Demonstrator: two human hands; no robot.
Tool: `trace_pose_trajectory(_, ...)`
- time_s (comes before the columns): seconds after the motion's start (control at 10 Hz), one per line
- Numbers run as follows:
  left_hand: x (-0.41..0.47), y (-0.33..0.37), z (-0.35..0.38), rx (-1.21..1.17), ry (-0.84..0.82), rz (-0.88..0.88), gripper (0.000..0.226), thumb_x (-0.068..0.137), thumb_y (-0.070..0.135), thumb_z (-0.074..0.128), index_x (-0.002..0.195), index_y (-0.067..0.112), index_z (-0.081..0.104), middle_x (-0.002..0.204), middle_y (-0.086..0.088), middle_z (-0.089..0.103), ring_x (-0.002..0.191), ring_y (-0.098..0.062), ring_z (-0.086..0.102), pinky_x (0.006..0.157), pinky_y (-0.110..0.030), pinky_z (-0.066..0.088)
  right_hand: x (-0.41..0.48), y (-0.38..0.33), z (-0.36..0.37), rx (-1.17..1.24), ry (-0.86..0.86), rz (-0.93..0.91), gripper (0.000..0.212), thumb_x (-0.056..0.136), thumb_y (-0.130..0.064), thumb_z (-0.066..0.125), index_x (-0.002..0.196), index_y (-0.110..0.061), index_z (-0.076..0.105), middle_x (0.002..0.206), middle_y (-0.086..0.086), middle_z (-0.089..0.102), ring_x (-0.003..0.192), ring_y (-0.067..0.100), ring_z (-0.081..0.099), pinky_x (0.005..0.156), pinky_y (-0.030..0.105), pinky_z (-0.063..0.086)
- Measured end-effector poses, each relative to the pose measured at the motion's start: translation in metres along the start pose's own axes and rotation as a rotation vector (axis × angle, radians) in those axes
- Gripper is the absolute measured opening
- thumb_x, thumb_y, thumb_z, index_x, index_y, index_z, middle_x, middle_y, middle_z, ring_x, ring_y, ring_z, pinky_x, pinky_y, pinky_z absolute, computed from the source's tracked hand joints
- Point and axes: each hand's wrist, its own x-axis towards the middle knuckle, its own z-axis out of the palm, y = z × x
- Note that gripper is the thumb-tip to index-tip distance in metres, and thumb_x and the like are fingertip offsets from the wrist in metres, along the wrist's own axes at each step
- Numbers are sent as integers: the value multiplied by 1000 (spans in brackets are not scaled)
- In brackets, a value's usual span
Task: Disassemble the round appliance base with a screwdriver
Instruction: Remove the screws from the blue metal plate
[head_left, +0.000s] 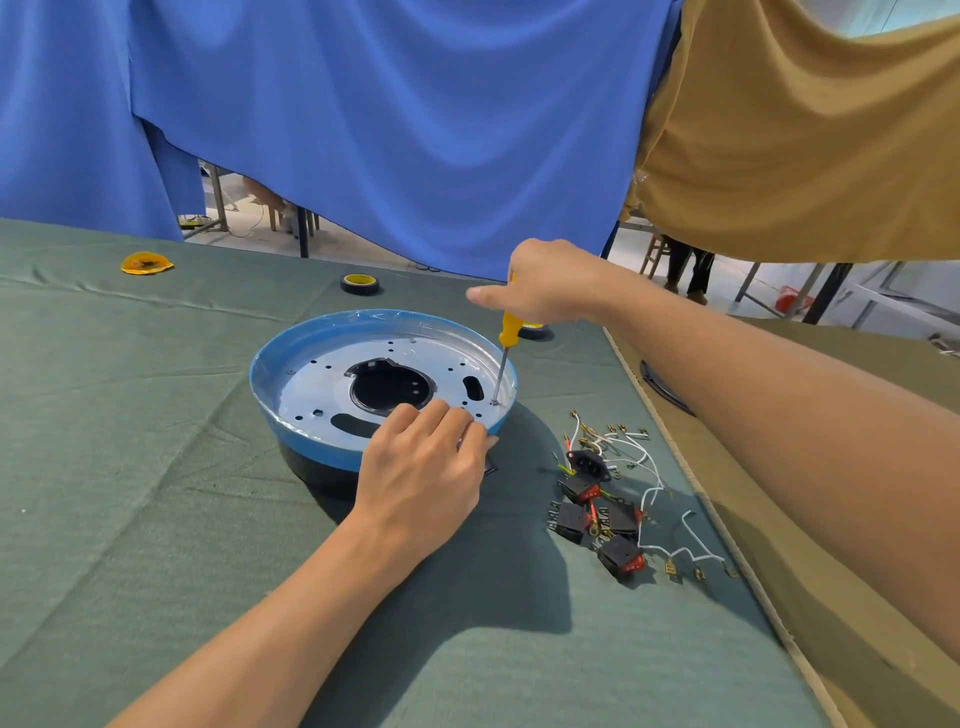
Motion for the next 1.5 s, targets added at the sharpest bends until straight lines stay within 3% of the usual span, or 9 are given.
trace_pose_trajectory(0.2,-1,0,1,6,-2,2,29,90,20,65,62,11,64,65,-2,64,58,-22,58,53,-31,44,0,0,-1,60,-71,11,32,78,-27,62,96,-1,64,71,7,50,59,20,45,52,28,41)
trace_pose_trajectory(0.4,0,0,1,11,14,0,29,89,20,67,61,11,63,64,-2,63,58,-22,58,53,-31,43,-1,2,3,6,26,-10,44,87,-44,60,68,-5,53,59,10,46,55,18,37,51,29,33)
trace_pose_trajectory(0.5,0,0,0,7,10,2,28,88,20,67,62,11,64,65,-2,64,58,-22,58,54,-31,43,-1,-1,2,47,-36,-14,37,80,-25,63,103,3,64,90,27,64,64,19,43,55,31,37)
trace_pose_trajectory(0.7,0,0,0,-5,-6,1,27,88,21,67,63,11,65,65,-2,65,59,-21,59,54,-31,44,-2,-1,1,-4,11,-18,51,88,-50,57,60,-9,45,56,2,36,53,17,33,51,30,28)
trace_pose_trajectory(0.8,0,0,-1,-9,-8,-5,28,89,22,67,63,11,65,64,-2,64,59,-21,59,53,-31,44,-3,-2,0,22,-9,-43,31,84,-27,63,95,1,66,73,16,58,64,17,41,56,35,37)
trace_pose_trajectory(1.0,1,0,0,-8,15,-12,36,94,22,60,59,13,60,60,-1,60,56,-22,55,50,-33,42,-2,1,-1,-29,8,-14,51,86,-52,58,60,-10,45,56,4,39,55,18,35,51,31,29)
trace_pose_trajectory(1.2,1,-1,1,-6,7,0,35,94,20,61,60,13,61,62,-1,61,57,-22,56,51,-32,42,-4,-2,1,38,-34,-15,36,78,-26,61,100,3,66,77,23,60,65,19,44,56,31,38)
trace_pose_trajectory(1.4,1,-1,2,-1,19,-1,36,93,20,62,58,13,58,60,-1,59,56,-23,55,50,-32,42,-3,2,2,-11,23,-6,46,87,-45,58,59,-12,43,56,1,36,52,18,33,49,29,27)
trace_pose_trajectory(1.5,0,-1,2,-5,10,3,35,93,20,62,59,13,59,61,-1,60,56,-22,55,51,-32,41,-4,1,2,32,-31,0,30,80,-27,62,94,0,66,73,16,58,63,18,43,54,29,36)
